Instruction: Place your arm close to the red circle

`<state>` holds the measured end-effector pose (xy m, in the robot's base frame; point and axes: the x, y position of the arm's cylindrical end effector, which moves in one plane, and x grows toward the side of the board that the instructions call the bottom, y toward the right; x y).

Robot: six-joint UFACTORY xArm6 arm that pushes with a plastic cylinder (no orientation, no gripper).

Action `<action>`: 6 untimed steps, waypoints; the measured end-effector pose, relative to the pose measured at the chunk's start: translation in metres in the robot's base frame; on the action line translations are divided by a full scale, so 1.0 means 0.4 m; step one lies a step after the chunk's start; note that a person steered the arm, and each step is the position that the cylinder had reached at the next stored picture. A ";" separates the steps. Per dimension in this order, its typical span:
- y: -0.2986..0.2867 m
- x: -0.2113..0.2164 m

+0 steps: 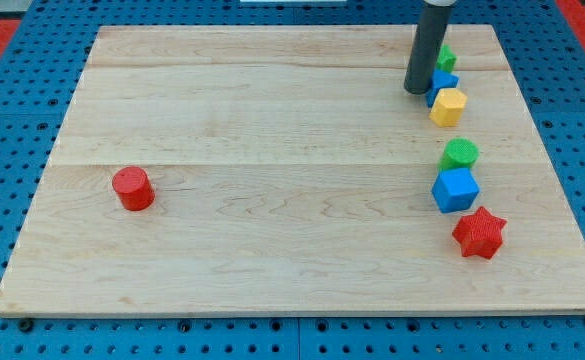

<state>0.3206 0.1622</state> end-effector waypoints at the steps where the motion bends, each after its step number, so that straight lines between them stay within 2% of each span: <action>1: -0.060 -0.006; 2: -0.270 0.003; 3: -0.554 0.036; 4: -0.810 0.106; 5: -1.034 0.226; 6: -1.099 0.425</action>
